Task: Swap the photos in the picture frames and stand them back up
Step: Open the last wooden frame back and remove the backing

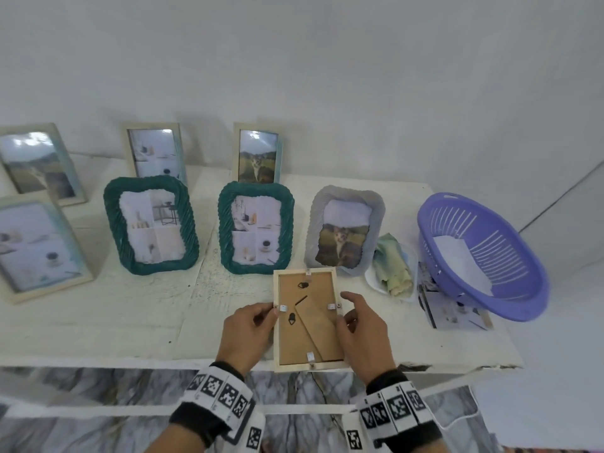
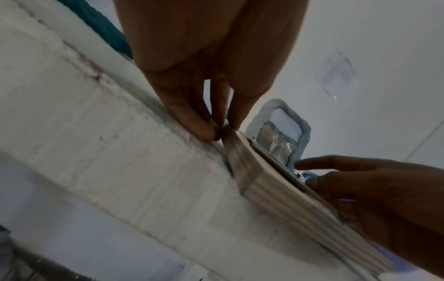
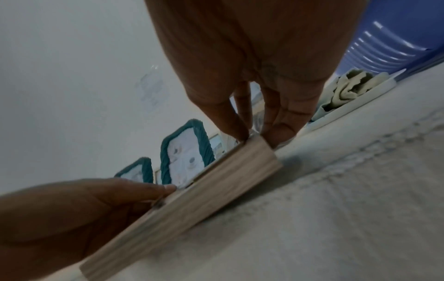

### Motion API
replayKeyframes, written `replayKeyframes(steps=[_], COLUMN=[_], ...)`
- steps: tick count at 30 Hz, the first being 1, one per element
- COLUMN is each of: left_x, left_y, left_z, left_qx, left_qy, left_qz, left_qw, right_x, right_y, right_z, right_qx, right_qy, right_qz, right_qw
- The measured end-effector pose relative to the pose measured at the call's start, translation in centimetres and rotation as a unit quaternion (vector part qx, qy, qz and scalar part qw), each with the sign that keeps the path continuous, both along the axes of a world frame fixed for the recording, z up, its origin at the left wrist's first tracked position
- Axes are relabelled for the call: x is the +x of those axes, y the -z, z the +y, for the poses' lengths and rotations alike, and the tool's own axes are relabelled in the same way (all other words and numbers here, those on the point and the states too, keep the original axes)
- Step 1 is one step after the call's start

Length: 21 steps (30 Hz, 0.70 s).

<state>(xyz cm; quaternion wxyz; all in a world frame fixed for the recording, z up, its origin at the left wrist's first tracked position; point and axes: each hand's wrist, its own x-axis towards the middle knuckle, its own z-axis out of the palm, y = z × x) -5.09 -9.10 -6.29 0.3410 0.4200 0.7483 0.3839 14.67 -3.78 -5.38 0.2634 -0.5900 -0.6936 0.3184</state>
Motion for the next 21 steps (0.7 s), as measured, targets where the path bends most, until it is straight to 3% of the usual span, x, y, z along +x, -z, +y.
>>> replayKeyframes(steps=[2, 8, 21], left_x=[0.3, 1.5, 1.9], left_y=[0.5, 0.8, 2.1], left_z=[0.4, 1.3, 0.9], left_qx=[-0.003, 0.022, 0.034], left_qy=[0.011, -0.002, -0.015], left_qz=[0.048, 0.088, 0.076], left_qw=[0.999, 0.996, 0.996], right_x=[0.3, 0.8, 1.4], right_y=[0.7, 0.5, 0.3], right_z=[0.5, 1.6, 3.0], right_qx=[0.013, -0.005, -0.031], right_qy=[-0.028, -0.086, -0.146], right_qz=[-0.043, -0.130, -0.122], right_qw=[0.999, 0.988, 0.981])
